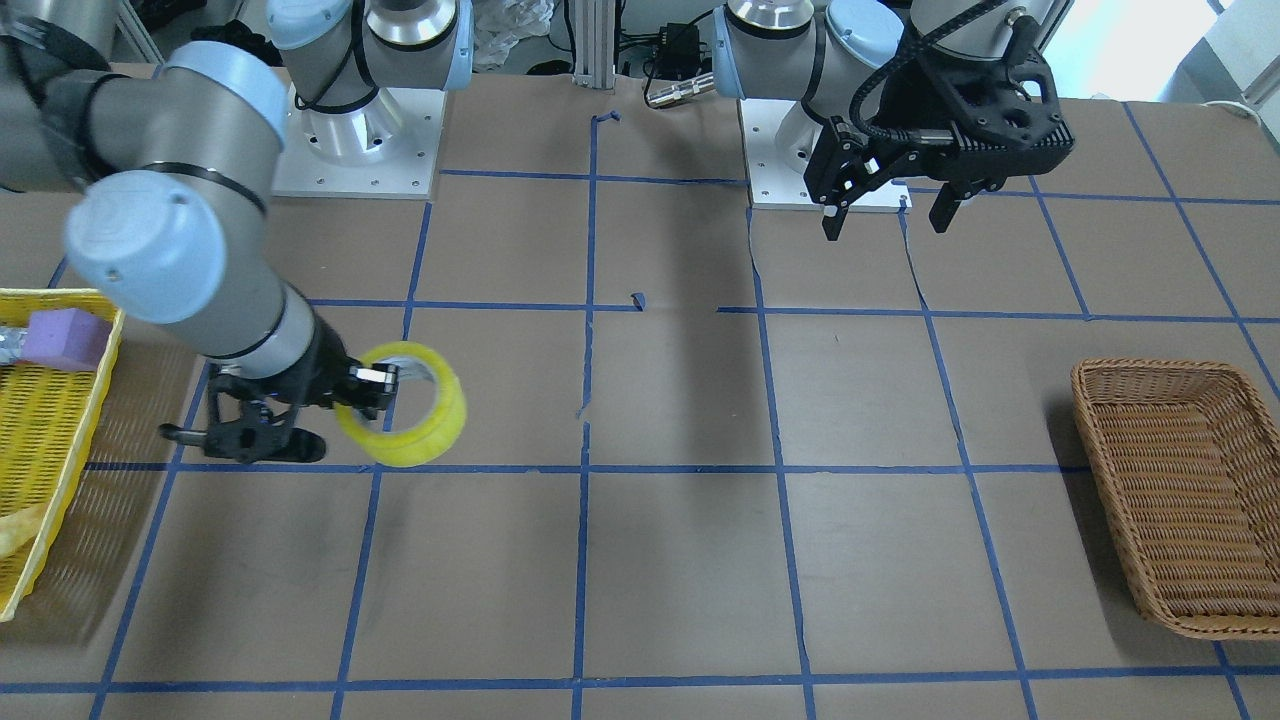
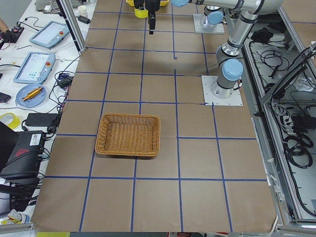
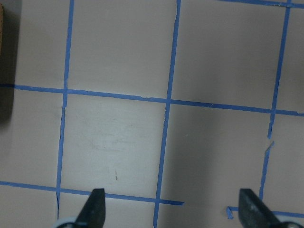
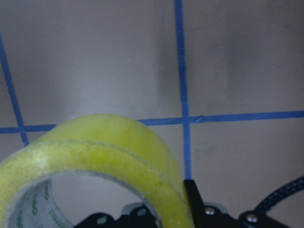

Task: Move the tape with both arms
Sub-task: 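Set the tape roll mid-table with the right gripper while the left arm reaches in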

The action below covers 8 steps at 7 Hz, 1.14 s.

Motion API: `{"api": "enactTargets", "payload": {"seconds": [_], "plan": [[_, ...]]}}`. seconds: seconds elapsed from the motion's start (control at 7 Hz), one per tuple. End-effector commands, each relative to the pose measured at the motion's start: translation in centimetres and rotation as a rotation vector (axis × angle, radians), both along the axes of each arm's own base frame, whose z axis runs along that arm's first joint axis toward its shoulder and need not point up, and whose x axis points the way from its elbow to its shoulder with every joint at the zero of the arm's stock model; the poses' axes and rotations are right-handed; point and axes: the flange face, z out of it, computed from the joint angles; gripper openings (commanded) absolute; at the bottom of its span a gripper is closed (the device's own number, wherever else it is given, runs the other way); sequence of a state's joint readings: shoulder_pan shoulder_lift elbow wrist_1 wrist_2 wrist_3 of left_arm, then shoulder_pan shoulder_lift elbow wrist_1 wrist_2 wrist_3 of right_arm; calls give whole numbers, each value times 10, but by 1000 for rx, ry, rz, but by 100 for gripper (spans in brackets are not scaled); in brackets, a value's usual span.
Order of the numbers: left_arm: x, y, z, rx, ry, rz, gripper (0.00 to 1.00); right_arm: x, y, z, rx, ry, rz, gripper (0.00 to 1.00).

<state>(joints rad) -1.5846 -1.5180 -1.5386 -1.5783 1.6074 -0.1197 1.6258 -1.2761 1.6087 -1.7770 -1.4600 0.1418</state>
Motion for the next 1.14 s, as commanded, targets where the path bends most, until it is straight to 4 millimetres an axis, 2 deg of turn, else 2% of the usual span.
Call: {"api": "enactTargets", "payload": {"seconds": [0.0,0.14,0.29,0.43,0.57,0.71,0.86,1.0], "plan": [[1,1,2,-1,-8,2,100,88,37,-49,-8,-29,-64,0],[1,2,1,5,-8,2,100,119,67,-72,-43,-31,-25,0],[1,2,0,7,-6,2,100,132,89,-93,-53,-32,-50,0],[-1,-1,-4,11,-5,17,100,132,100,-106,-35,-22,-75,0],[-1,-8,-26,48,0,37,100,129,111,-121,0,-11,-76,0],[-2,-15,-61,82,9,138,100,126,119,-129,19,-6,-77,0],[-5,-25,-100,78,19,236,100,126,121,-132,30,-8,-80,5],[-13,-25,-139,135,29,365,100,125,123,-134,35,-7,-78,36]]}}
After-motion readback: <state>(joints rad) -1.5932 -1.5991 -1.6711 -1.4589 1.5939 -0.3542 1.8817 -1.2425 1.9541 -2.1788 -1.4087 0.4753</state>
